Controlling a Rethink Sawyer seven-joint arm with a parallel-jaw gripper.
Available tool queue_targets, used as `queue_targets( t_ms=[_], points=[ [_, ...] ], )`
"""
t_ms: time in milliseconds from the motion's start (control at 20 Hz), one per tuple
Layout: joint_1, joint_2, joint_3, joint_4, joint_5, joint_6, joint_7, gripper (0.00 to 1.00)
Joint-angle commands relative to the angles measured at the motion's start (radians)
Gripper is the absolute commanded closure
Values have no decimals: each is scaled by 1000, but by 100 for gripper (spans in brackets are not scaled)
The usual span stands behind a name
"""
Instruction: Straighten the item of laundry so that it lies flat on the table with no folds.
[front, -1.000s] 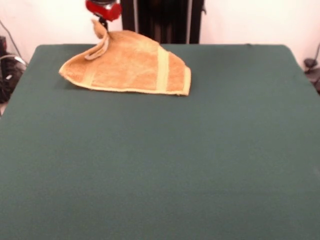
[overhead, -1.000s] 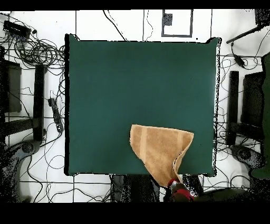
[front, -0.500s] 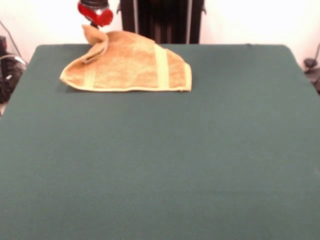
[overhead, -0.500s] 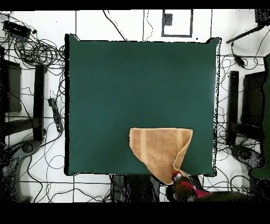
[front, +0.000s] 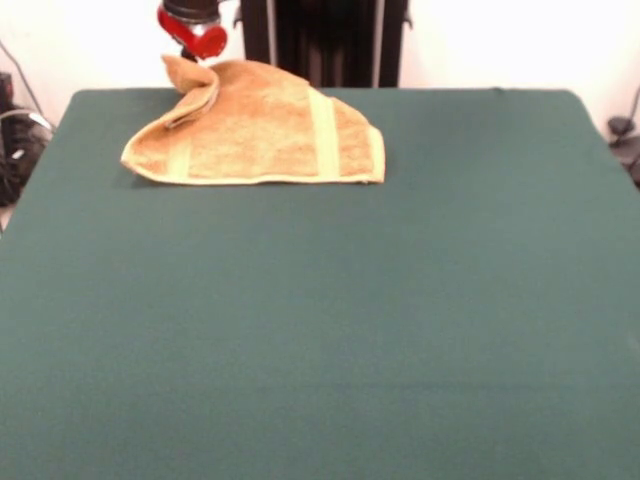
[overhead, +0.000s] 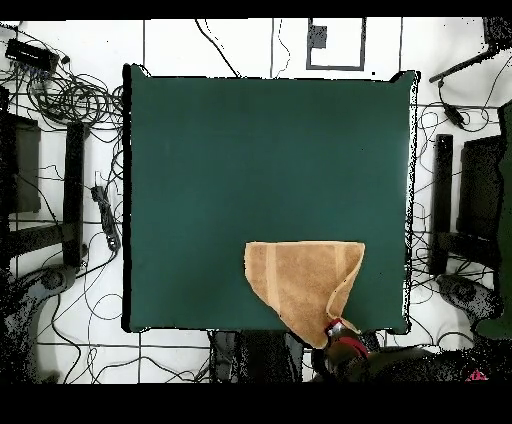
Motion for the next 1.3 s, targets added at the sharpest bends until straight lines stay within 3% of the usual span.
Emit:
queue_targets(
  t_ms=[50,100,300,800,900,950,1050,1300],
  points=[
    [72,53,110,-162,116,-90,112,100],
    [102,64,78,-174,127,-110,104,0],
    [134,78,41,-186,128,-156,89,0],
    [59,21,125,-203,35,-81,50,0],
    [73,-22,137,-230,-31,-38,-14,0],
    [72,-69,162,-231,-60,45,-57,0],
    [26,-162,246,-217,-106,190,-144,0],
    [-89,-245,404,-240,-193,308,-250,0]
  ],
)
